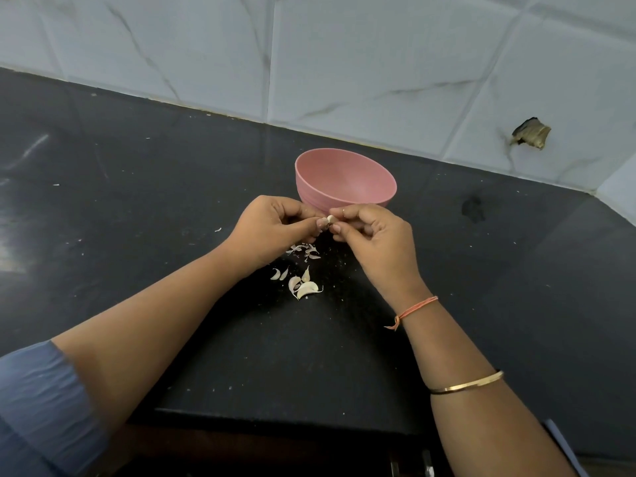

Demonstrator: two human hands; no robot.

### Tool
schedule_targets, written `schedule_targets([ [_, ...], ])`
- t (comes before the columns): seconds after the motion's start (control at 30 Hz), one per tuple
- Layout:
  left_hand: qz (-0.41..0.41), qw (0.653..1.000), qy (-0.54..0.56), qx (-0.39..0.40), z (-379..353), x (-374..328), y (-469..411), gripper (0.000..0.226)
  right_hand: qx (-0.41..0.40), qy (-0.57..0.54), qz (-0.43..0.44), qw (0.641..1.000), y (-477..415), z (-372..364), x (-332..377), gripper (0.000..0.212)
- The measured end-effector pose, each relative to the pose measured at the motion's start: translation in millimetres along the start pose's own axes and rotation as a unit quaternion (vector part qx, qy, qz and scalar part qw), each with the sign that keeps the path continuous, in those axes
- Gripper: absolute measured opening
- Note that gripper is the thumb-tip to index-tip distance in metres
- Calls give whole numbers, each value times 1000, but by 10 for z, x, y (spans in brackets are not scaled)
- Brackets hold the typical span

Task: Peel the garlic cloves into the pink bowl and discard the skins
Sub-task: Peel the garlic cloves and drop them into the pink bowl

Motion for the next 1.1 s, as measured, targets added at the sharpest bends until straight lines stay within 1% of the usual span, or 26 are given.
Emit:
schedule_targets([
  [0.27,12,1000,-13,-10,0,32,8,4,-18,84,66,994,13,-17,38,13],
  [0.53,36,999,2,-32,-1,115,10,4,-24,100,88,991,30,-48,85,11],
  [0.73,39,998,-8,-55,7,92,19,11,-8,68,59,996,41,-96,45,11],
  [0.9,32,998,-7,-47,12,59,7,19,9,21,-6,1000,38,-80,25,13],
  [1.1,38,998,-9,-49,21,47,-2,13,4,-14,-6,1000,40,-69,88,13],
])
Point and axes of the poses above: each hand's wrist, its own y-axis away from the middle knuckle, its own z-axis out of the back of the hand, x = y × z, the point moved 6 cm from there along -y, towards the middle knuckle, and after that the axes turned 5 degrees about y, right-handed, at the moved point
